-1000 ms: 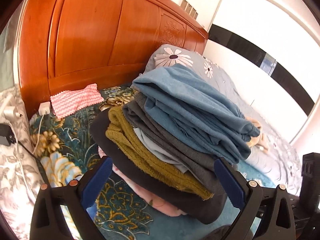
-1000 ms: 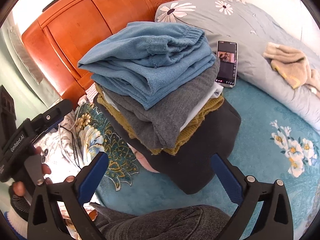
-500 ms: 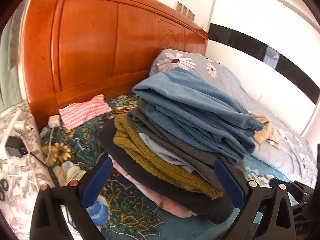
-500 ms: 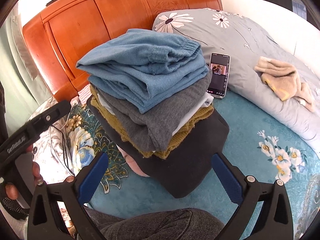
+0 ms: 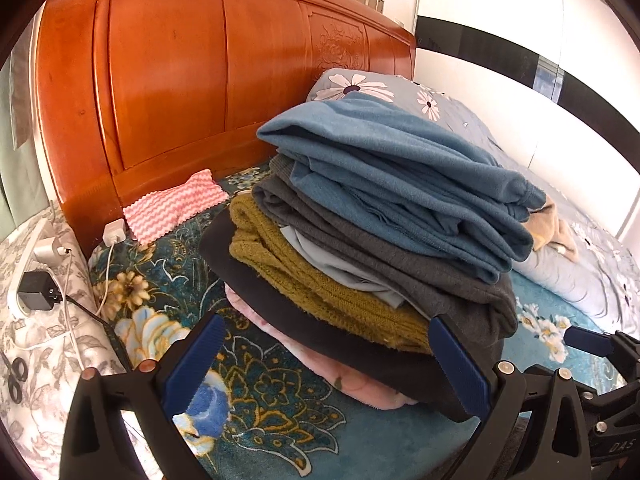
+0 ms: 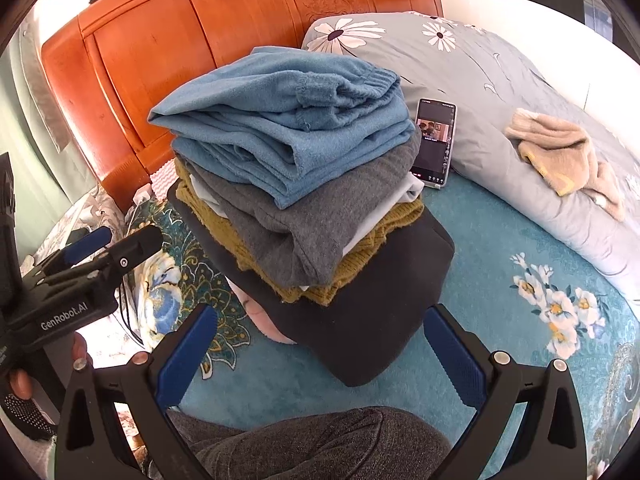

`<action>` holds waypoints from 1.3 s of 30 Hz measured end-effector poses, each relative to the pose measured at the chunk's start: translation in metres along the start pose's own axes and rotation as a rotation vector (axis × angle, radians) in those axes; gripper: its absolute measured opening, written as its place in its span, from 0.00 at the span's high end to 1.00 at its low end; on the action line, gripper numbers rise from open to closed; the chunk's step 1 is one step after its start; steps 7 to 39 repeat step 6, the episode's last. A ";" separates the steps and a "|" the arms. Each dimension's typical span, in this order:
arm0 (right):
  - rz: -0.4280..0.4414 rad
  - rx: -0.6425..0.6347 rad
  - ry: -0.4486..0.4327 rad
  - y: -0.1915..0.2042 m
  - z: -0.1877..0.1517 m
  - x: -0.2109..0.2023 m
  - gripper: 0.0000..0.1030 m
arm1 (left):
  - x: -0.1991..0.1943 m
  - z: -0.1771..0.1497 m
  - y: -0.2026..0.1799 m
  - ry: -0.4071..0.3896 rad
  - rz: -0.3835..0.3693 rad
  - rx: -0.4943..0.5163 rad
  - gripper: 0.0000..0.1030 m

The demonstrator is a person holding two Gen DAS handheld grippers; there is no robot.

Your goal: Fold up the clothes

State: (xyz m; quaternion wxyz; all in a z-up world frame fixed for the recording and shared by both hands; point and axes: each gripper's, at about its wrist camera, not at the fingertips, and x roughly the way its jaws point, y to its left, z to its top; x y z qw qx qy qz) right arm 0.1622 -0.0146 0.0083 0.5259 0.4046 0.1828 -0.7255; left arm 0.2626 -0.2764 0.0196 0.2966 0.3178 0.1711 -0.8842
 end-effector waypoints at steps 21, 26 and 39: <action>-0.002 0.010 0.009 -0.002 -0.002 0.001 0.00 | 0.001 0.000 0.004 0.014 0.001 -0.012 0.00; -0.002 0.010 0.009 -0.002 -0.002 0.001 0.00 | 0.001 0.000 0.004 0.014 0.001 -0.012 0.00; -0.002 0.010 0.009 -0.002 -0.002 0.001 0.00 | 0.001 0.000 0.004 0.014 0.001 -0.012 0.00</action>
